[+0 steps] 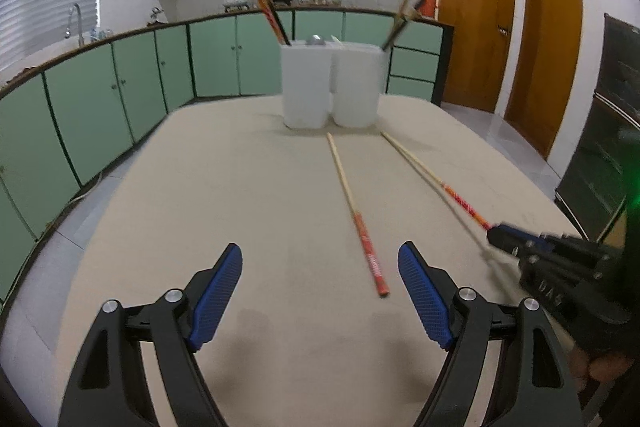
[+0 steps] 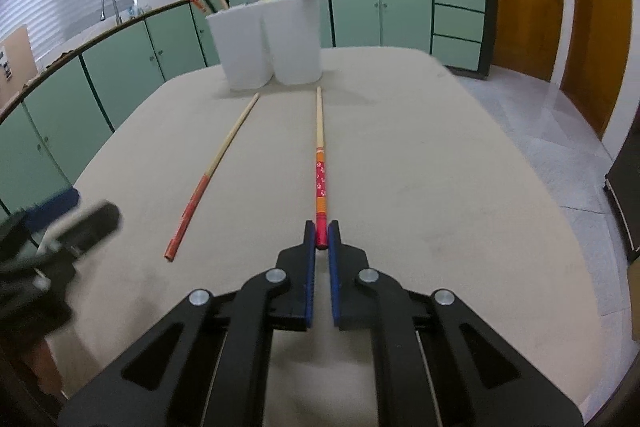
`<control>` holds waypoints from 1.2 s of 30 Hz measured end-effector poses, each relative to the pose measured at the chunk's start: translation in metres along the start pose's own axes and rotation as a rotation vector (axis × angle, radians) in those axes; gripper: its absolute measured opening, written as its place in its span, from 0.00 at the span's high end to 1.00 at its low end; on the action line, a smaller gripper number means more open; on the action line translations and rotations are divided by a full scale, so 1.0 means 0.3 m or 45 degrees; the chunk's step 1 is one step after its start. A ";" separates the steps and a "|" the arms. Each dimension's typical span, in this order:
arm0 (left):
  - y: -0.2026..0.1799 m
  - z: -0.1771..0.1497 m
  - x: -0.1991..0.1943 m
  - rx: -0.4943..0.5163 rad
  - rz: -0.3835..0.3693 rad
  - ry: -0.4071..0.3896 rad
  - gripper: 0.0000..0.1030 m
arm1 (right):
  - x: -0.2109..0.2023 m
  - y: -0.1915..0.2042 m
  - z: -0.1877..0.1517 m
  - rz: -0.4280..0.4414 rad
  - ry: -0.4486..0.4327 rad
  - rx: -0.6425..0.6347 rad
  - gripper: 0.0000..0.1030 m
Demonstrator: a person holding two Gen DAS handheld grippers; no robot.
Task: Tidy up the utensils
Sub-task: 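Close the left gripper on the other red chopstick while the right holds its own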
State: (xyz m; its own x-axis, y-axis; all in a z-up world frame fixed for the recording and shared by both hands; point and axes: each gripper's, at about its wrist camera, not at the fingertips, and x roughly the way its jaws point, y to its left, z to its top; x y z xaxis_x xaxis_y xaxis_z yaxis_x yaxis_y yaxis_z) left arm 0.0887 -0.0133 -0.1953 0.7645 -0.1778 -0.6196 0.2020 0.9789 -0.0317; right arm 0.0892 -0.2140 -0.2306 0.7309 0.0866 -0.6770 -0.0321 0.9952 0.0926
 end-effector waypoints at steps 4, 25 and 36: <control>-0.046 -0.016 0.050 0.011 -0.007 0.053 0.34 | -0.017 -0.018 0.001 0.000 -0.016 0.004 0.95; -0.109 -0.019 0.149 -0.057 0.050 0.152 0.94 | -0.051 -0.034 0.003 0.003 -0.072 0.010 0.95; -0.097 0.044 0.043 -0.057 0.064 0.045 0.95 | -0.089 -0.018 0.035 -0.010 -0.129 -0.031 0.95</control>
State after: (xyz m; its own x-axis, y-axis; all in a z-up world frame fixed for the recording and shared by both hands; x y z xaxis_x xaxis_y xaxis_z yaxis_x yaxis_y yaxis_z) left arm 0.1008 -0.0455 -0.1921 0.7509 -0.1252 -0.6485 0.1355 0.9902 -0.0343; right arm 0.0769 -0.2222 -0.2054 0.7963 0.0746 -0.6003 -0.0415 0.9968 0.0689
